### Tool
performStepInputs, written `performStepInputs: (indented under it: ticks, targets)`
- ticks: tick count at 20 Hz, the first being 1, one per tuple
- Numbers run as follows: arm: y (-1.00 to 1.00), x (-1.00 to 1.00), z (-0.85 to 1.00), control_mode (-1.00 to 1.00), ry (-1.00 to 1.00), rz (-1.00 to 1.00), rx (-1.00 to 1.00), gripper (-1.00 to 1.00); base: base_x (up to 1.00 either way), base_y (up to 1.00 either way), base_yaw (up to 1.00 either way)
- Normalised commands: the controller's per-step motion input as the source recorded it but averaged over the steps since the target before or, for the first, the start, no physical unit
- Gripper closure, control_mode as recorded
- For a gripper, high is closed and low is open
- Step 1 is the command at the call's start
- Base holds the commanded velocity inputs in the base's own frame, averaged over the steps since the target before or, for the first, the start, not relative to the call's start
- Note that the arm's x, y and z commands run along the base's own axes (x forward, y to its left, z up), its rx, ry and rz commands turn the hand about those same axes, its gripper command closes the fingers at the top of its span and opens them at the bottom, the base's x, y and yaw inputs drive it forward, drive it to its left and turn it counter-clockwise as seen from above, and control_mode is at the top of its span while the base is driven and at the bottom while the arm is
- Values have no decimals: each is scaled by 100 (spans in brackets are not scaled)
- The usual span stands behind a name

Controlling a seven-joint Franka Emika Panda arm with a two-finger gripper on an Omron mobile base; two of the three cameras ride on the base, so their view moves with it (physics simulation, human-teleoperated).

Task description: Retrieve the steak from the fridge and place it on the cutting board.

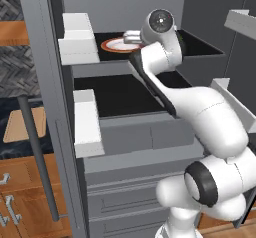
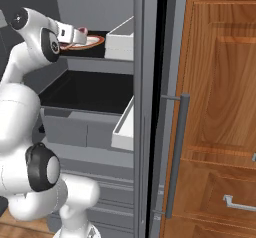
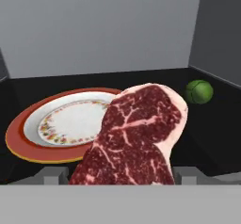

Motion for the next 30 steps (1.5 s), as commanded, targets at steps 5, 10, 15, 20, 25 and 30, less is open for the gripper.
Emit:
performStepInputs:
  ticks: [5, 10, 15, 20, 25, 30]
  targets:
    - [0, -61, 0, -100, 6, -7, 0, 100, 0, 0, 0]
    - [-1, -60, 14, -100, 9, -7, 0, 100, 0, 0, 0]
    - [-4, -47, 32, -100, 14, -7, 0, 100, 0, 0, 0]
    - [-6, -30, -10, -100, 24, -4, 0, 100, 0, 0, 0]
    - [-1, -22, -40, -100, 25, -3, 0, 100, 0, 0, 0]
    - [0, -51, -13, -100, 0, 0, 7, 100, 0, 0, 0]
